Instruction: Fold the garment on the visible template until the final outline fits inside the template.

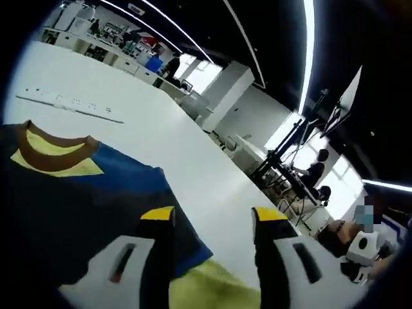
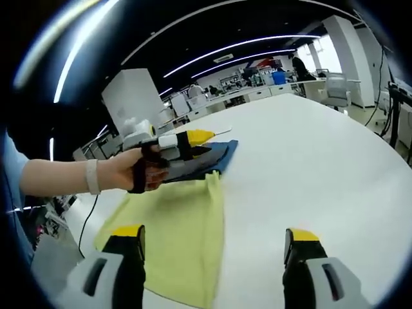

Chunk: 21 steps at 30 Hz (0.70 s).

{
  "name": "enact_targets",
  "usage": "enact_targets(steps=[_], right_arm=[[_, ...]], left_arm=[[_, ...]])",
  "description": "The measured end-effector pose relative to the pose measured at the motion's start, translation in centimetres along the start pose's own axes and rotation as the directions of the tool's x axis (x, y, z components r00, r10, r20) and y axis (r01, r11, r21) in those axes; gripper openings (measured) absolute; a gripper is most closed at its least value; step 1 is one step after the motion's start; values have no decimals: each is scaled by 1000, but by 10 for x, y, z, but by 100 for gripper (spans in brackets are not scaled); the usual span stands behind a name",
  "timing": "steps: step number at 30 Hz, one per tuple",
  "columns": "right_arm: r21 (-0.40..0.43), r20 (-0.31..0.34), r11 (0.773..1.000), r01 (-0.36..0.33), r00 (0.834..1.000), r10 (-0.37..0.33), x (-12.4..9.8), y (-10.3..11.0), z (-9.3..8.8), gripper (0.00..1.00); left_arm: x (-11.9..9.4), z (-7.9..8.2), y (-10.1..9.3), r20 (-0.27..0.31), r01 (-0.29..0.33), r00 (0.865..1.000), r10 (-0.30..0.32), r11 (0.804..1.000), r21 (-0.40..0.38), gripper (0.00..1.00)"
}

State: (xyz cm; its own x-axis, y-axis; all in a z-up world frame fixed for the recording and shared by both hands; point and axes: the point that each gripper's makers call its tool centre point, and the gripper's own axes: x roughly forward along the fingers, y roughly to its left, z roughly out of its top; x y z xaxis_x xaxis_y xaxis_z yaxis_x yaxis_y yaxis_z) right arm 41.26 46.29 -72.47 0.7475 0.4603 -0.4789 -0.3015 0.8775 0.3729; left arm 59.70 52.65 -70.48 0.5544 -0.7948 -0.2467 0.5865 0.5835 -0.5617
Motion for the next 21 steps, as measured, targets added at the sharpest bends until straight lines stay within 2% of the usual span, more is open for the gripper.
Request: enact_targets(steps=[1,4,6,8,12,14,21], right_arm=[[0,-1,1000,-1,1000,1,0,0,0,90],[0,-6,1000,-7,1000,7,2,1,-3,90],[-1,-14,1000,-12,1000,11,3,3,-4,90],[-6,-12,1000,-17,1000,17,4,6,-3,90],[-12,-9,1000,-26,1000,26,7,9,-1,90],[-11,-3,1000,-29,1000,29,7,12,1,90],[-33,25,999,-29,999,30,4,18,11,90]], left_arm=[[0,1,-1,4,3,1000,-3,1000,7,65],[-3,-2,5,-23,-29,999,31,996,81,83],[-4,-4,9,-42,-37,998,43,990,137,91],[-8,-9,12,-91,-34,995,51,984,177,99],[-16,-10,10,-126,-10,991,43,969,246,99],[-21,-11,10,-145,-11,988,49,968,252,99],[-39,-9,13,-147,-25,987,64,967,254,99]])
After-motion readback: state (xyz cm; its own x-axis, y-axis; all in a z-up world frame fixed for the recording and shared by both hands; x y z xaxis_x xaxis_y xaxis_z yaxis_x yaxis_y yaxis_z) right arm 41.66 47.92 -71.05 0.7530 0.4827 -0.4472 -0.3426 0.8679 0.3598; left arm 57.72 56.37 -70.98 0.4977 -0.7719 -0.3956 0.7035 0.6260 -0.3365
